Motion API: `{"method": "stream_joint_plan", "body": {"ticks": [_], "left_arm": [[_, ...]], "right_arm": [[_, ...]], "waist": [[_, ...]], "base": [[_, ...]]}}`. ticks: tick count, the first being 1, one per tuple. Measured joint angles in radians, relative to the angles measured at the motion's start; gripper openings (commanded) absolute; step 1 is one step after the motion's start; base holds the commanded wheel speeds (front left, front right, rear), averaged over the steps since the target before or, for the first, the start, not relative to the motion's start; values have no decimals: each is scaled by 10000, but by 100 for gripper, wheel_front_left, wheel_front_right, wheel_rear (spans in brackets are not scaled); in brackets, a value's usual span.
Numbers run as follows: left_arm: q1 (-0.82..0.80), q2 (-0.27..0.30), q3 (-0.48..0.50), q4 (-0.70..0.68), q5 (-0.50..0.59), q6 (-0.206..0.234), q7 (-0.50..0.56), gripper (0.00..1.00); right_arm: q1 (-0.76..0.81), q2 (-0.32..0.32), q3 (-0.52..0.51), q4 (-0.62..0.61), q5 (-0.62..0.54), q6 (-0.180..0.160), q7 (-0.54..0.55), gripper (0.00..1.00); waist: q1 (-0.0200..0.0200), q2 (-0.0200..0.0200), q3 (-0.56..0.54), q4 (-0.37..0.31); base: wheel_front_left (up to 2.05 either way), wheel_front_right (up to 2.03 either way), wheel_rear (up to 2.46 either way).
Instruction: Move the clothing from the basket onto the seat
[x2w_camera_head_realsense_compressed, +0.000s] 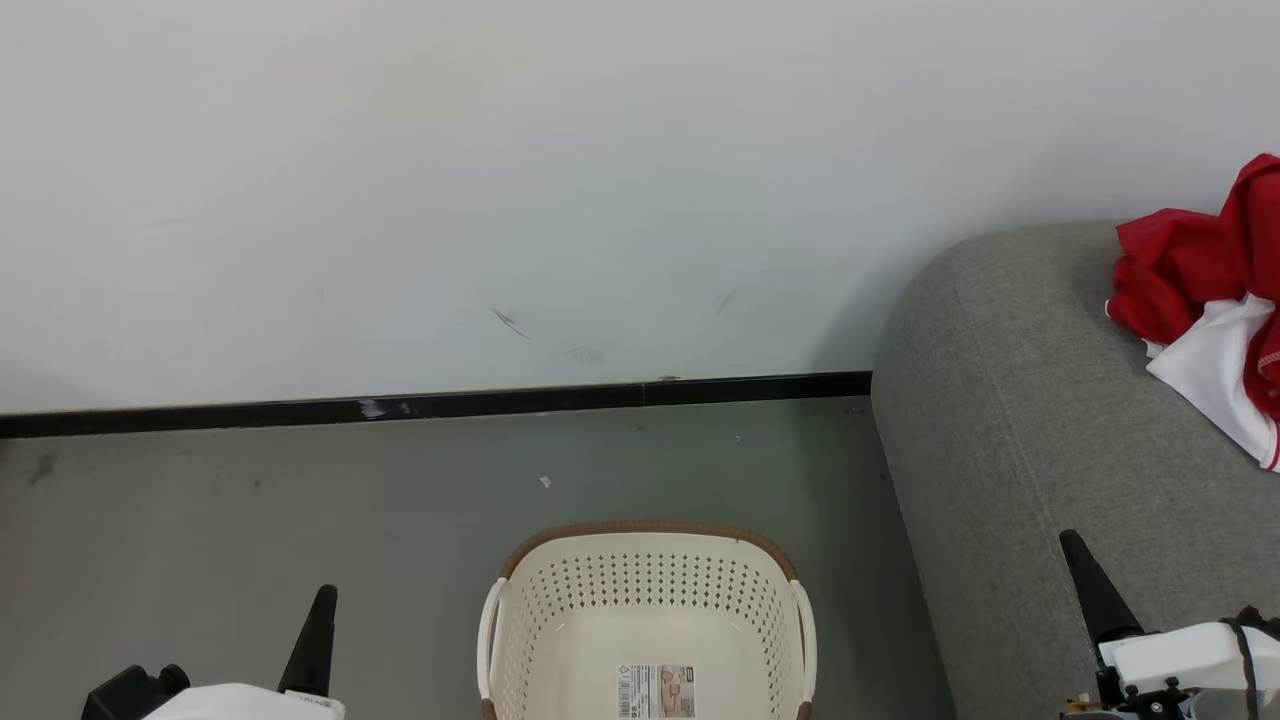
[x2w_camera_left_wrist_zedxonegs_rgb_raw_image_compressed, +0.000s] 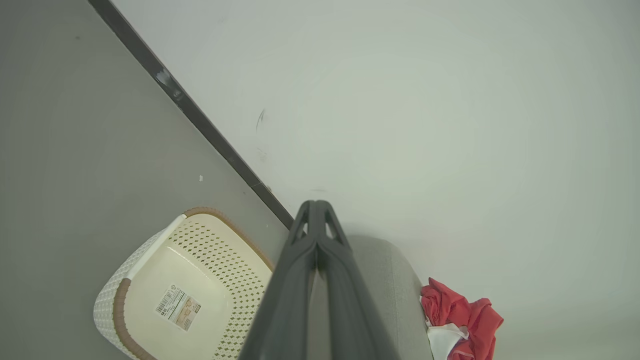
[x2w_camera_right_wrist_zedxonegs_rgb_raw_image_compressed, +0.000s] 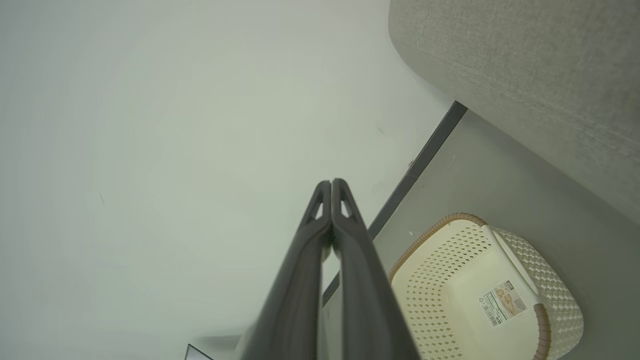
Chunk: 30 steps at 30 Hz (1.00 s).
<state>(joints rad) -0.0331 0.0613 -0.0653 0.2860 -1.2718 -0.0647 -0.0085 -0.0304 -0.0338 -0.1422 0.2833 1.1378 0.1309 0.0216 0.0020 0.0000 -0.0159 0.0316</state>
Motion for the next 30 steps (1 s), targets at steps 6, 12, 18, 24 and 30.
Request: {"method": "stream_joint_plan", "body": {"ticks": [6, 12, 18, 24, 30], "left_arm": [[-19, -33, 257, -2, -656, -86, 219, 0], [-33, -69, 512, -4, -1302, -186, 435, 0], [-159, -105, 757, -6, -1952, -282, 652, 0], [-207, -163, 1020, -25, -2608, -449, 830, 0], [-233, -198, 1275, -29, -3248, -539, 1051, 0]], "right_arm": [[-11, -2, -8, 0, 892, 0, 201, 0], [-151, -2, -17, -2, 1756, 0, 360, 0], [-203, -4, -29, -6, 2638, 0, 537, 0], [-265, -6, -42, -6, 3494, 0, 736, 0], [-400, -6, -54, -6, 4380, -2, 934, 0]], "waist": [[-8, 0, 53, -62], [-11, 0, 91, -125], [-12, 0, 122, -188], [-13, 0, 150, -250], [-14, 0, 176, -312]], "base": [[0, 0, 0], [0, 0, 0], [0, 0, 0], [0, 0, 0], [0, 0, 0]]}}
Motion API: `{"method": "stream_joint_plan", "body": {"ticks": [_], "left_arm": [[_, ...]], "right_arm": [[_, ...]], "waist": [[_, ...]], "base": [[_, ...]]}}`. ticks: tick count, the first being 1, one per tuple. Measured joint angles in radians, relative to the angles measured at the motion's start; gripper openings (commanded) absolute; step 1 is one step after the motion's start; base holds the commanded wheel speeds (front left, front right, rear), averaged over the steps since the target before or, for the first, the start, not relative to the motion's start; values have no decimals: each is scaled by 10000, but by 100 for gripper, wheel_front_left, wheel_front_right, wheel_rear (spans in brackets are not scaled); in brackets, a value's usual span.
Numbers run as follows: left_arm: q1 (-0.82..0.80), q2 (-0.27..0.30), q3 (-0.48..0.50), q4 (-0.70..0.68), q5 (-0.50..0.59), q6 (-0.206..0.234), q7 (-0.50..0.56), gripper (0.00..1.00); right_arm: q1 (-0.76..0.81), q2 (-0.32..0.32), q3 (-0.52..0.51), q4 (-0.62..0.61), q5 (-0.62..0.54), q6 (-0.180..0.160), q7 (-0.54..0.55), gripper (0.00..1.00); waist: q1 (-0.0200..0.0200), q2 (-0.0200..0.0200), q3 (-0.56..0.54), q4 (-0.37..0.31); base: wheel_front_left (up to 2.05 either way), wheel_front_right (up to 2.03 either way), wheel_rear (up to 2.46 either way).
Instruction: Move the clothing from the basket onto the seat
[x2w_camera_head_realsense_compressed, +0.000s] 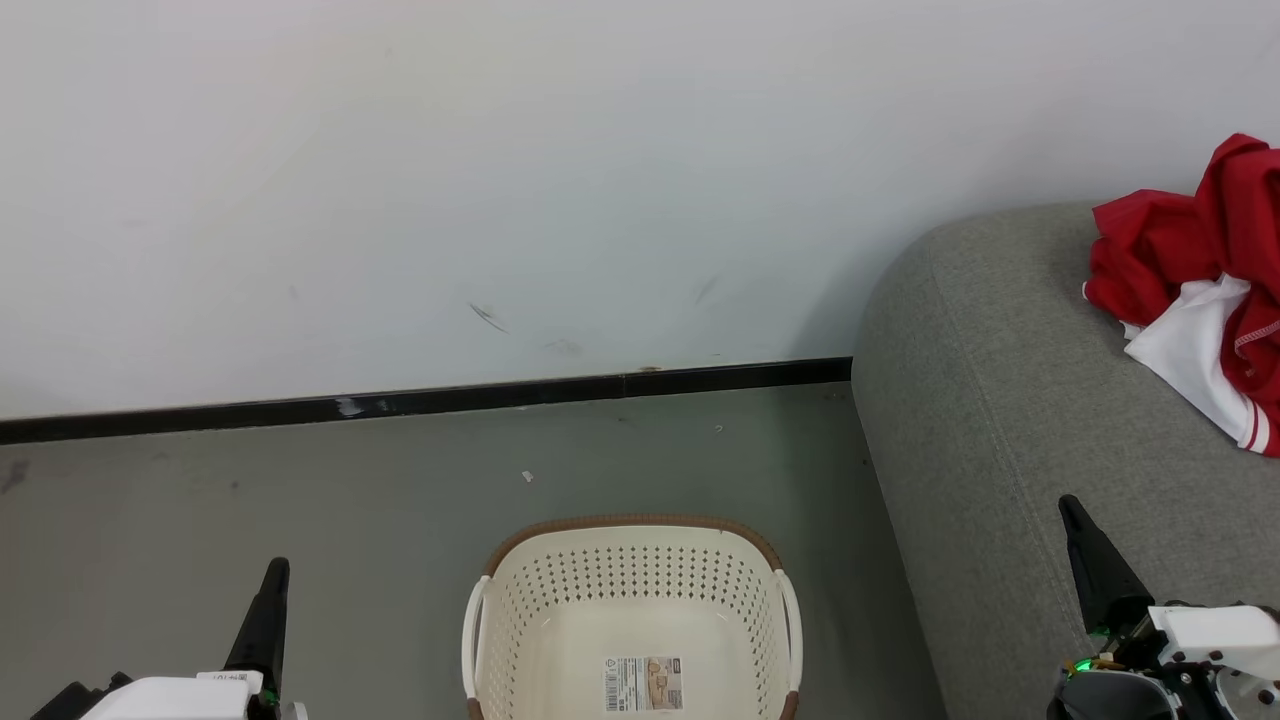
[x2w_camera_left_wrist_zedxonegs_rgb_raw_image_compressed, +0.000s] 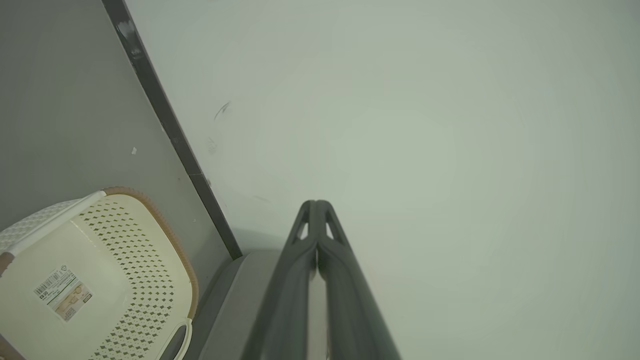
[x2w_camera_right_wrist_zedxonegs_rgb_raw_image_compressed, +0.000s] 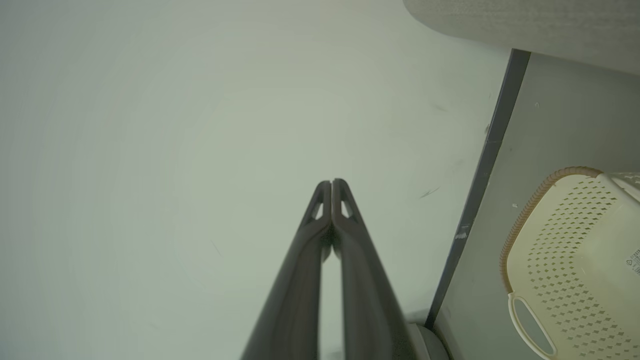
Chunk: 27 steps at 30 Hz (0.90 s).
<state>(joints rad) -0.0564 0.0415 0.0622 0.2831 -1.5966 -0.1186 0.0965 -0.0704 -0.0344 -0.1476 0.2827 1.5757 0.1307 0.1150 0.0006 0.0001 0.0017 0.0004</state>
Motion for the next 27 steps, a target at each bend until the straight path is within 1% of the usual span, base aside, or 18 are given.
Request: {"method": "stream_joint_plan", "body": {"ticks": [2, 27], "left_arm": [[-27, -8, 44, 0, -90, -40, 8, 0], [-39, -12, 63, -19, -113, -44, 35, 0]], "right_arm": [[0, -2, -6, 2, 171, 0, 12, 0], [0, -2, 23, -44, 171, 0, 10, 0]], "waist": [[0, 0, 3, -6], [-2, 0, 7, -4]], "base": [[0, 0, 0], [0, 0, 0]]}}
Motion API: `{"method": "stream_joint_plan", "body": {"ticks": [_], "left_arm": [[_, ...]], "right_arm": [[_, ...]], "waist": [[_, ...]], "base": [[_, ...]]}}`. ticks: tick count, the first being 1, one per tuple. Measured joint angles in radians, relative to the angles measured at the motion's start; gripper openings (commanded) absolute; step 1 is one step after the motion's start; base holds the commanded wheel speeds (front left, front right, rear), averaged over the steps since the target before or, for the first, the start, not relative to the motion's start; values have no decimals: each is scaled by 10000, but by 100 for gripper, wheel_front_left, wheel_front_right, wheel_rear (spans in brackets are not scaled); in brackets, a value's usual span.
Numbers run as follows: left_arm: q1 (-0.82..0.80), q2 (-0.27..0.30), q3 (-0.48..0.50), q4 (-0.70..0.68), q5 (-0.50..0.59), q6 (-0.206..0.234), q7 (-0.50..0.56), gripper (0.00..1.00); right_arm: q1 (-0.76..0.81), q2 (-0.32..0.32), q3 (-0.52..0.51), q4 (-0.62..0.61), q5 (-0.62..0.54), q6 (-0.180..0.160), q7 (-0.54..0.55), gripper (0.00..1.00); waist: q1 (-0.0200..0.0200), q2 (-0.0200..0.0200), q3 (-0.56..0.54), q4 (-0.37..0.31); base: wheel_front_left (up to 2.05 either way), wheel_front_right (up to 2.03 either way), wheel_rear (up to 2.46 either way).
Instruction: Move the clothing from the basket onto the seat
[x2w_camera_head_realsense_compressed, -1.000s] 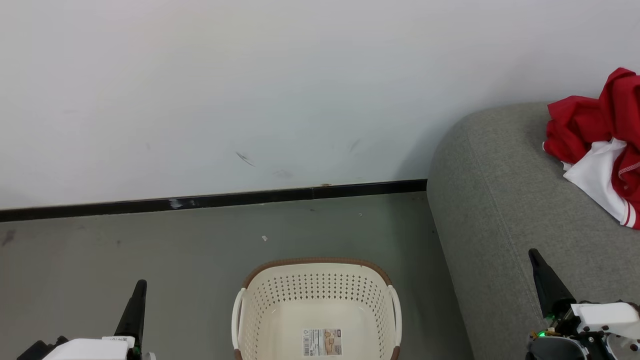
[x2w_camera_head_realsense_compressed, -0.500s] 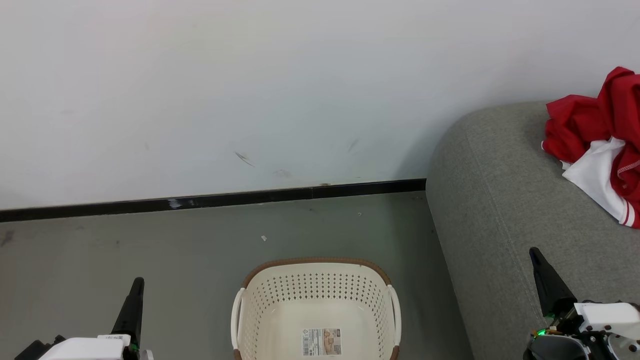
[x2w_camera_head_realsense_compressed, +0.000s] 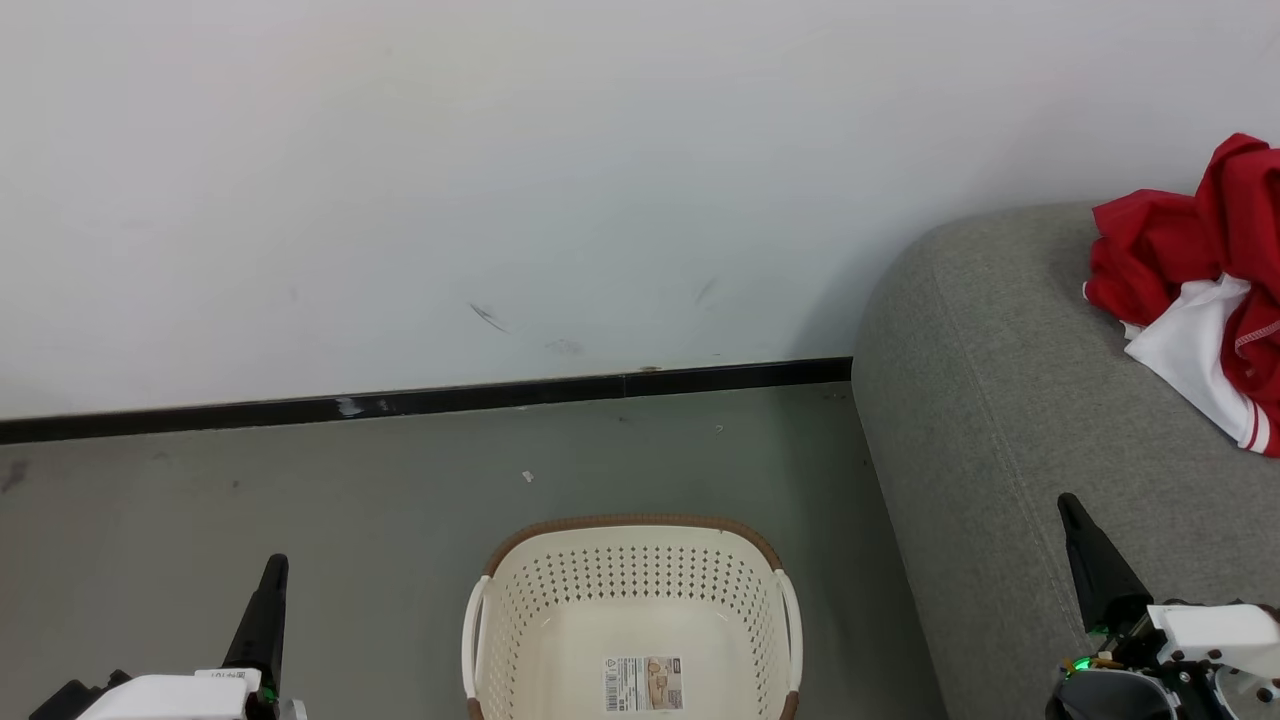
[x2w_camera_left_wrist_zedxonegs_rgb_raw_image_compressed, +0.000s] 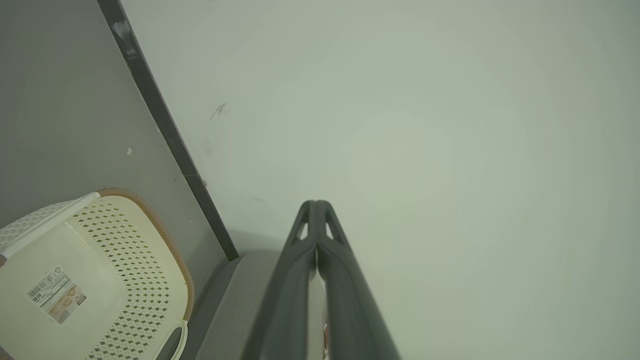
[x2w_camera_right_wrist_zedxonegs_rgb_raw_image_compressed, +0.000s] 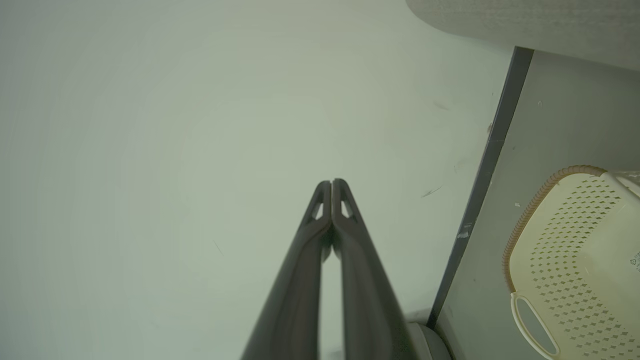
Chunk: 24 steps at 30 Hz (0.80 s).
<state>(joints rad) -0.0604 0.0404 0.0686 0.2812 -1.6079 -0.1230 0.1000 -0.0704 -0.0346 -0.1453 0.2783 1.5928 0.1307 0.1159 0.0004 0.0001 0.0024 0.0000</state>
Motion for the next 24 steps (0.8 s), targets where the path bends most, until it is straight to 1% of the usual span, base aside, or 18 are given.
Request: {"method": "stream_joint_plan", "body": {"ticks": [24], "left_arm": [[0, -2, 12, -21, 2, 0, 0, 0]], "right_arm": [[0, 0, 27, -27, 0, 0, -2, 0]], "waist": [[-1, 0, 2, 0]], "base": [[0, 0, 0]]}}
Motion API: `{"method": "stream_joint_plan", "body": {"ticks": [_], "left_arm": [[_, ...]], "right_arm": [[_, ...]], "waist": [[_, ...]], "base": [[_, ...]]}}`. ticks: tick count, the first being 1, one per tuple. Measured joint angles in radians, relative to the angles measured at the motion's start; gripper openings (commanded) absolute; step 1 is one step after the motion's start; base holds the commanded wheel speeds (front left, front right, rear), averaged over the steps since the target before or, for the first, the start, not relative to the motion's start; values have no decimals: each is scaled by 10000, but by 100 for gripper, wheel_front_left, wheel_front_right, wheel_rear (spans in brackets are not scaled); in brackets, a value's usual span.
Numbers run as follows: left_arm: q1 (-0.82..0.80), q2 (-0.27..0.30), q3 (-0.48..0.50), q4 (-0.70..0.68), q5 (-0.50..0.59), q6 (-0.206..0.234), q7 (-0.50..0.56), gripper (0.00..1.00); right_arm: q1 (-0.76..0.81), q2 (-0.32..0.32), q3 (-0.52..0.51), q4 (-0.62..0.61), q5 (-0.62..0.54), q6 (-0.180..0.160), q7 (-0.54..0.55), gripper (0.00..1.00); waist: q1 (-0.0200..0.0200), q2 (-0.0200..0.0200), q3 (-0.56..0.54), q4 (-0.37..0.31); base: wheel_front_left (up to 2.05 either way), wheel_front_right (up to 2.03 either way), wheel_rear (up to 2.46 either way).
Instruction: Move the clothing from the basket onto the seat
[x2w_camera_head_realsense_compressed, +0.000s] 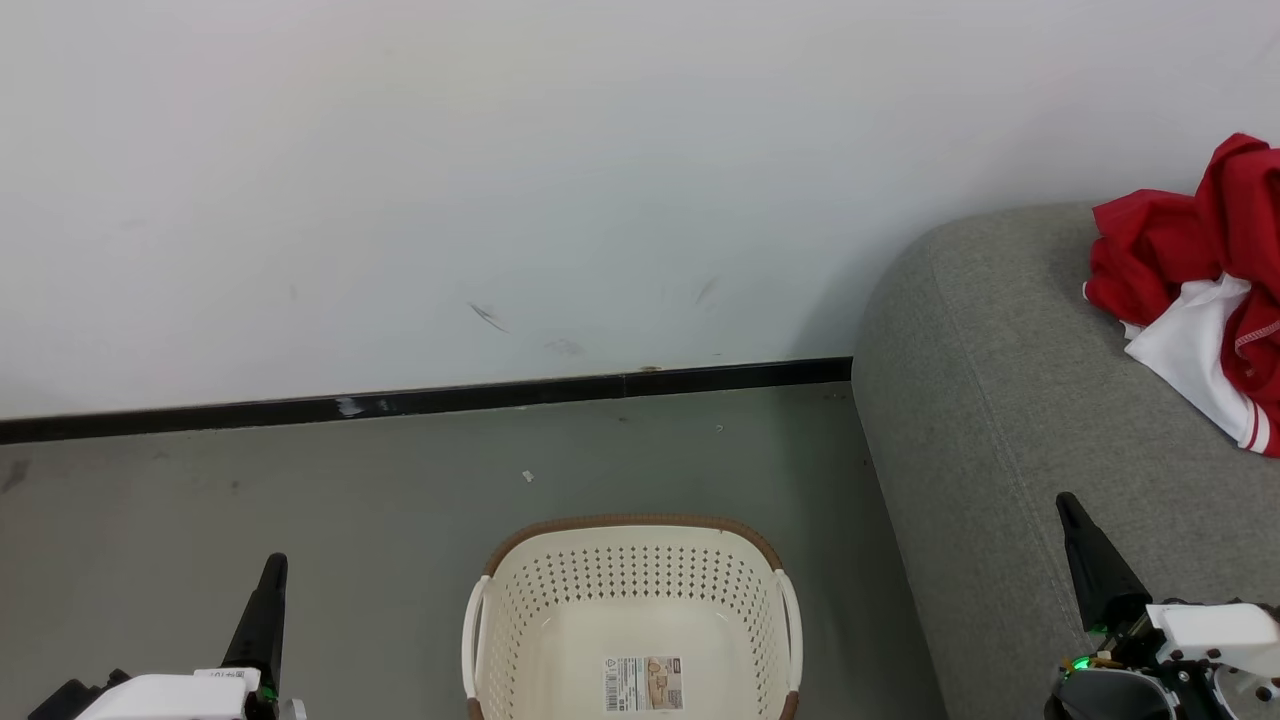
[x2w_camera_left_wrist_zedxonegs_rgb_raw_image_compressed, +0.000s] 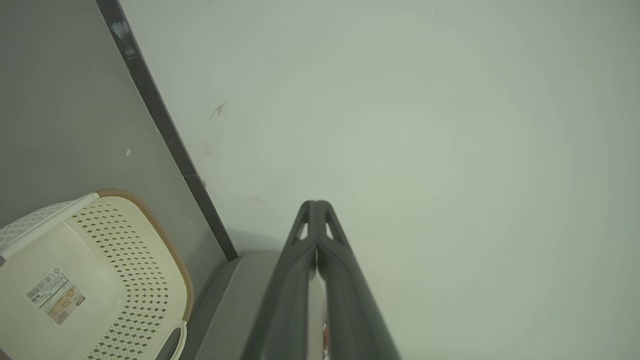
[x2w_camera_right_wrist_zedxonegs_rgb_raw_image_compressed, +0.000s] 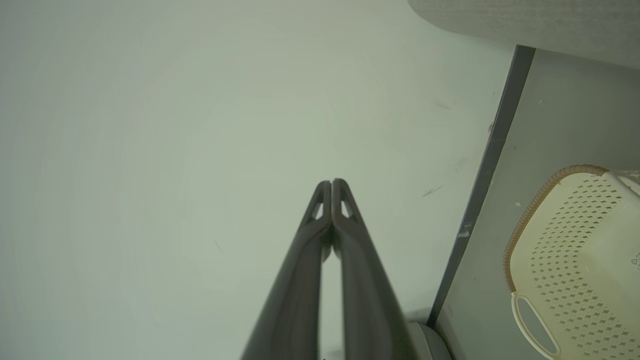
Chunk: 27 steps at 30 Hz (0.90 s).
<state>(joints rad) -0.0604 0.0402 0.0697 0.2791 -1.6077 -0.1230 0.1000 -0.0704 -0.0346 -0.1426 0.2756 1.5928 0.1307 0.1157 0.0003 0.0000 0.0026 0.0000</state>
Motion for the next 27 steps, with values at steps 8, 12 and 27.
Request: {"method": "stream_joint_plan", "body": {"ticks": [8, 12, 27], "left_arm": [[0, -2, 4, -8, 0, 0, 0, 0], [0, -2, 4, -12, 0, 0, 0, 0], [0, -4, 13, -17, 0, 0, 0, 0]], "right_arm": [[0, 0, 6, -8, 0, 0, 0, 0], [0, 0, 12, -10, 0, 0, 0, 0], [1, 0, 21, -12, 0, 0, -12, 0]], "waist": [[0, 0, 1, 0], [0, 0, 1, 0], [-1, 0, 1, 0]], "base": [[0, 0, 0], [0, 0, 0], [0, 0, 0]]}}
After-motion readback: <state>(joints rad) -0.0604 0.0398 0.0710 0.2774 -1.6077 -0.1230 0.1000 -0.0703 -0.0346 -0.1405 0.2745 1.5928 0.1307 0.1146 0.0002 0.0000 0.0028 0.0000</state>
